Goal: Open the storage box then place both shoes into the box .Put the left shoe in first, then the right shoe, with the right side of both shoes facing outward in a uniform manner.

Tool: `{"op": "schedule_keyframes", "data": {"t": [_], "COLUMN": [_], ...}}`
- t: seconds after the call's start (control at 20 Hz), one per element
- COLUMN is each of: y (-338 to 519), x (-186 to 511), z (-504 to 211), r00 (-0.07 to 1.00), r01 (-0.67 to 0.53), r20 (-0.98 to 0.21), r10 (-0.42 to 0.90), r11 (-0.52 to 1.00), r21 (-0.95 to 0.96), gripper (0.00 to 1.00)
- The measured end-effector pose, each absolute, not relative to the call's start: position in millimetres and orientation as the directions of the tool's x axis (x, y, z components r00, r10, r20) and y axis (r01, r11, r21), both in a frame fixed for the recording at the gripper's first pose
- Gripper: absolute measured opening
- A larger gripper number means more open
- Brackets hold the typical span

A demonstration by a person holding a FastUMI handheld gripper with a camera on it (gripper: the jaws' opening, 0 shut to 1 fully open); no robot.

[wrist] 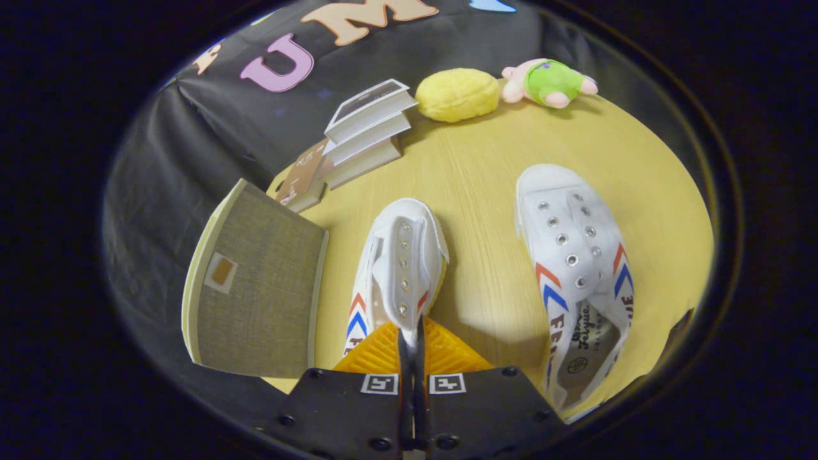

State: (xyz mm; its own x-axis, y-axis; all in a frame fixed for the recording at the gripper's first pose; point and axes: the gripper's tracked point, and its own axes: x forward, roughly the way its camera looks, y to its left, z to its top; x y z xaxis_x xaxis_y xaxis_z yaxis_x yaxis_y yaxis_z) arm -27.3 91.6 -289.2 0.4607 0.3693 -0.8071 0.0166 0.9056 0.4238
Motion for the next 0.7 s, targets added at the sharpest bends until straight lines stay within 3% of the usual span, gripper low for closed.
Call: {"op": "schedule_keyframes", "data": {"t": [0.7], "y": [125.0], "x": [-6.5], "z": [-172.4], "r00": [0.557], "r01": [0.056], "r20": [-0.746], "r10": [0.365], "r11": [0.880], "r21": [0.472], "gripper": [0.04]}}
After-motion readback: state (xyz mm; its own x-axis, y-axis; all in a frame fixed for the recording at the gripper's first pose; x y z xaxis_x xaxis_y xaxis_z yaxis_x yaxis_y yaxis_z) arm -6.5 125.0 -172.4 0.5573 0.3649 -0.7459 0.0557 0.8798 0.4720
